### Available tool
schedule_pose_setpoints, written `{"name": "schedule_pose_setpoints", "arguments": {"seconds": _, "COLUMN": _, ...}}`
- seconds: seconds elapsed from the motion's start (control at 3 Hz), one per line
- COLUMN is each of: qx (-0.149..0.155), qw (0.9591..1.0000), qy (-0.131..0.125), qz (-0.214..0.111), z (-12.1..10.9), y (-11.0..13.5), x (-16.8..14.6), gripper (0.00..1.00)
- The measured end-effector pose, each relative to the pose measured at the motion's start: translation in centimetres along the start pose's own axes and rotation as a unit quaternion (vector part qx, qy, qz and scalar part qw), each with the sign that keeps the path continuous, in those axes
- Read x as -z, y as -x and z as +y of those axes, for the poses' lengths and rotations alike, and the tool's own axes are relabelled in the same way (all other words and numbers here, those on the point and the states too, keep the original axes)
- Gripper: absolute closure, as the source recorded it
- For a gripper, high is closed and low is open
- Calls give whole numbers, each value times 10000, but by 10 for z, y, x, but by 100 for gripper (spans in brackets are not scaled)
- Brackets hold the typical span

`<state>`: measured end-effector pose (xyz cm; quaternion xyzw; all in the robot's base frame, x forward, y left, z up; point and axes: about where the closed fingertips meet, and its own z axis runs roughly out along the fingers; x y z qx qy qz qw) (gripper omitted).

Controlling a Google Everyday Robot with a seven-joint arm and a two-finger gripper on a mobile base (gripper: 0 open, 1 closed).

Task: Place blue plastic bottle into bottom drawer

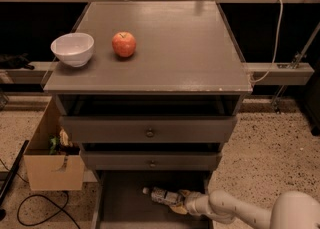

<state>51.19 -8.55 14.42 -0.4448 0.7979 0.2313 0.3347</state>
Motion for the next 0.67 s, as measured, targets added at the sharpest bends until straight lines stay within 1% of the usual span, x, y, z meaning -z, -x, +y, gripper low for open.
{"name": "schedule_pose_setpoints", "arguments": {"seconds": 0.33, "qx": 0, "qw": 10000, "qy": 1, "qz": 0, "z": 0, "y": 0, "x": 0, "gripper": 0}}
{"name": "schedule_pose_setpoints", "arguments": {"seconds": 0.67, "qx": 0, "qw": 10000, "qy": 1, "qz": 0, "z": 0, "y": 0, "x": 0, "gripper": 0}}
